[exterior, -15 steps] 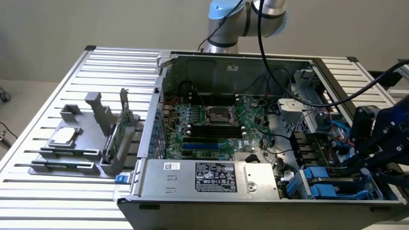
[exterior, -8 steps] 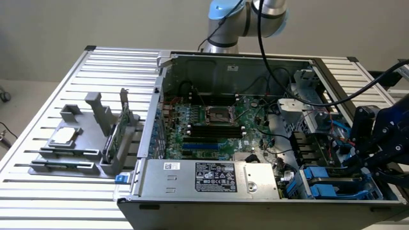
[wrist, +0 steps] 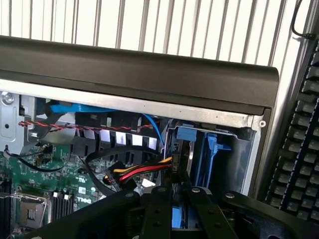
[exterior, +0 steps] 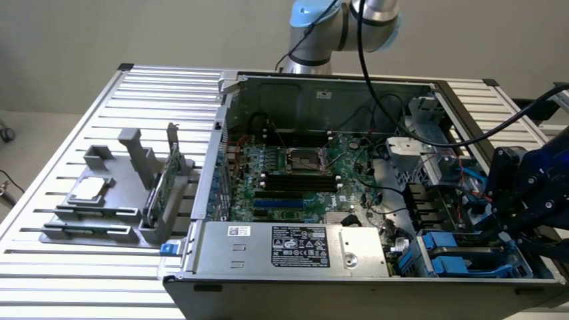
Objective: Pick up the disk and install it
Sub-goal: 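Insert the first disk wire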
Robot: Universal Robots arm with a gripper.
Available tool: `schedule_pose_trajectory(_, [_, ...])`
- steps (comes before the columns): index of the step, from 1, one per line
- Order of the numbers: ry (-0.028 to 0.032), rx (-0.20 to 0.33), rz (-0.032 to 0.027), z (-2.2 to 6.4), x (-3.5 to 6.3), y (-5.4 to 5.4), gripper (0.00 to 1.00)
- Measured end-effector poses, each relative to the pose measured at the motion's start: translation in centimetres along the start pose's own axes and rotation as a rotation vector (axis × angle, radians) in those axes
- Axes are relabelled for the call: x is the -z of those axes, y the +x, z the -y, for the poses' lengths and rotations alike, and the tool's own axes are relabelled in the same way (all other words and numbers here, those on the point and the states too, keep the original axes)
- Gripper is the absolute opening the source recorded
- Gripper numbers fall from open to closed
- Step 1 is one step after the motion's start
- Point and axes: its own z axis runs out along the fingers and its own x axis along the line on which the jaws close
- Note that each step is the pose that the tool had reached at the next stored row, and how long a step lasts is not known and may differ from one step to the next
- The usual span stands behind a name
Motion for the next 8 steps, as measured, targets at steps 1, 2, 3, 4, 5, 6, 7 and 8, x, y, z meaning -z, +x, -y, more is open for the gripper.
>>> schedule_pose_trajectory(1, [-0.0024, -0.002, 0.0001, 0.02, -0.02, 0.00, 0.17])
schedule_pose_trajectory(2, [-0.0048, -0.003, 0.0003, 0.06, -0.06, 0.00, 0.17])
schedule_pose_trajectory(3, [-0.0070, -0.004, 0.0007, 0.10, -0.08, 0.00, 0.17])
schedule_pose_trajectory(4, [-0.0089, -0.005, 0.0010, 0.16, -0.10, 0.01, 0.17])
schedule_pose_trajectory(5, [-0.0104, -0.007, 0.0010, 0.22, -0.12, 0.02, 0.17])
schedule_pose_trajectory(6, [-0.0119, -0.009, 0.0009, 0.26, -0.15, 0.02, 0.17])
schedule_pose_trajectory(7, [-0.0133, -0.011, 0.0011, 0.27, -0.16, 0.01, 0.17])
schedule_pose_trajectory(8, [-0.0147, -0.012, 0.0012, 0.28, -0.18, 0.01, 0.17])
